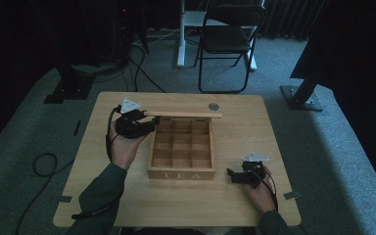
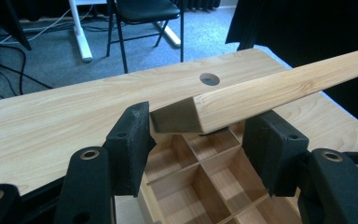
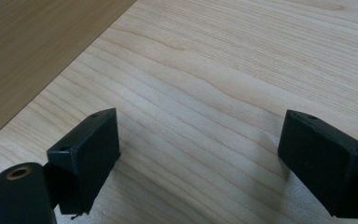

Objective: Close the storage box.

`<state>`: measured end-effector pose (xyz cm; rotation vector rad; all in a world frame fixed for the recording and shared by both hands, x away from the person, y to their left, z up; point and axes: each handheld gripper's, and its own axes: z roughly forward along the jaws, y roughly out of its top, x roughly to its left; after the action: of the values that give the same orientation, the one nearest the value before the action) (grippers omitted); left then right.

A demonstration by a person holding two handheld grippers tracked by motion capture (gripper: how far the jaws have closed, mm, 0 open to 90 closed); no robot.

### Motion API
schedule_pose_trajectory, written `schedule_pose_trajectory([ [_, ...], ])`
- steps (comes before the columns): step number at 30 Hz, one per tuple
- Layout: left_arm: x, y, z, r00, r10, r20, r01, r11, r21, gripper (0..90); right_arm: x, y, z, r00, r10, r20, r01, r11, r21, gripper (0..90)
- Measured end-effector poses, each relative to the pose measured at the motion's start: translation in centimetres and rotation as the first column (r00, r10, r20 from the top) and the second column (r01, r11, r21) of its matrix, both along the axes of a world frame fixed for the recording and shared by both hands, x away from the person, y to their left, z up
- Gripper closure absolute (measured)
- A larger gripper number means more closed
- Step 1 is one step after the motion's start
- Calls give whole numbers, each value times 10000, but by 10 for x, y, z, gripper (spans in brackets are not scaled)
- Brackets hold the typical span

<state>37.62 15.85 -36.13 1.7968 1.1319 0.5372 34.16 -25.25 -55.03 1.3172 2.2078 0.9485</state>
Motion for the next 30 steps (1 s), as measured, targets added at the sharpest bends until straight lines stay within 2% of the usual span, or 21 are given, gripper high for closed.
schedule_pose_trajectory([
  [17, -5, 5, -9, 9990, -186, -409, 166, 9986, -503, 405, 0, 0, 0, 10000, 8, 2, -8, 10000, 0, 122],
  [30, -8, 5, -13, 9981, -220, -570, 188, 9983, -550, 397, 0, 0, 0, 10000, 8, 7, -8, 10000, 2, 122],
])
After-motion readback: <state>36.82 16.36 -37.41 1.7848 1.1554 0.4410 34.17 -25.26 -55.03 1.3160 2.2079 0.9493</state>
